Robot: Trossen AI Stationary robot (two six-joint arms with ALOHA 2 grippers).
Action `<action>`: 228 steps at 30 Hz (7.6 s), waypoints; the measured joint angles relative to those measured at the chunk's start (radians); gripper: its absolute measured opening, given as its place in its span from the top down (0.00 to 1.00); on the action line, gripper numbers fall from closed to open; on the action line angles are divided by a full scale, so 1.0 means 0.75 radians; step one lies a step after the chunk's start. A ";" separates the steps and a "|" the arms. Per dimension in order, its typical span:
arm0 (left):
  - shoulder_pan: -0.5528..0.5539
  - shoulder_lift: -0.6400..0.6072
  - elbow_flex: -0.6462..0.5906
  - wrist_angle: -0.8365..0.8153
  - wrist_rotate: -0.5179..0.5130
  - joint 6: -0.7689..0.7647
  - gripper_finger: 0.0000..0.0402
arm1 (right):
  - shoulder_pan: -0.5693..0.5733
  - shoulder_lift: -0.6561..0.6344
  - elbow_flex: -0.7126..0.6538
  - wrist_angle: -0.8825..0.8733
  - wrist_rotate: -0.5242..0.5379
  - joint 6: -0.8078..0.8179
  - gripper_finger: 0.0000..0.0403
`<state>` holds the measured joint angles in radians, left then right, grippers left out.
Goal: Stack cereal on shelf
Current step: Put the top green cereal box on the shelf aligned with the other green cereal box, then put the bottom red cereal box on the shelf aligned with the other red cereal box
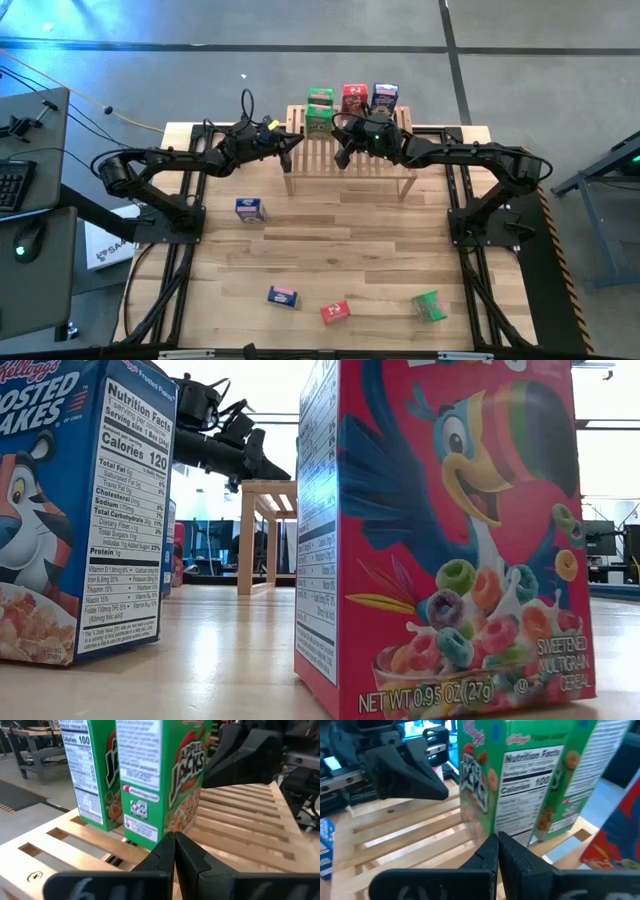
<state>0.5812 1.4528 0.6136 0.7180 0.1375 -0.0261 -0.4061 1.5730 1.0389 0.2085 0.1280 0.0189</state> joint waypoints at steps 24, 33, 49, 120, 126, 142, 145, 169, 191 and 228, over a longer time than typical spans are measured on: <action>-0.004 0.065 -0.001 0.123 0.003 -0.046 1.00 | -0.054 -0.022 0.000 0.013 -0.007 -0.084 1.00; -0.003 0.064 -0.001 0.119 0.008 -0.033 1.00 | -0.044 -0.023 0.002 0.018 -0.214 -0.084 1.00; 0.004 0.064 -0.001 0.123 0.008 -0.012 1.00 | -0.052 0.042 0.002 0.097 -0.110 -0.086 1.00; 0.111 0.158 0.153 0.125 -0.017 0.011 1.00 | 0.188 -0.080 0.080 -0.158 -0.034 -0.105 1.00; 0.134 0.069 0.105 0.128 0.027 0.013 1.00 | 0.186 -0.080 0.080 -0.172 0.125 -0.099 0.97; 0.110 0.019 0.025 0.129 0.049 -0.021 1.00 | 0.000 -0.026 0.079 -0.096 0.114 -0.035 1.00; 0.110 0.020 0.039 0.127 0.048 -0.021 1.00 | -0.004 -0.001 0.079 -0.076 0.109 -0.035 1.00; 0.125 -0.157 -0.158 0.237 0.171 -0.013 1.00 | 0.136 -0.214 0.079 -0.222 0.016 -0.100 1.00; 0.104 -0.267 -0.279 0.193 0.176 -0.033 1.00 | 1.223 -0.140 0.079 -0.648 0.287 0.601 0.37; -0.003 -0.267 -0.279 0.070 0.170 -0.009 1.00 | 1.388 0.823 1.188 -1.529 0.105 0.698 0.34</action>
<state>0.5793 1.2526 0.4046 0.7708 0.2653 -0.0330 0.6346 2.1902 1.9301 -0.9380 0.2065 0.5426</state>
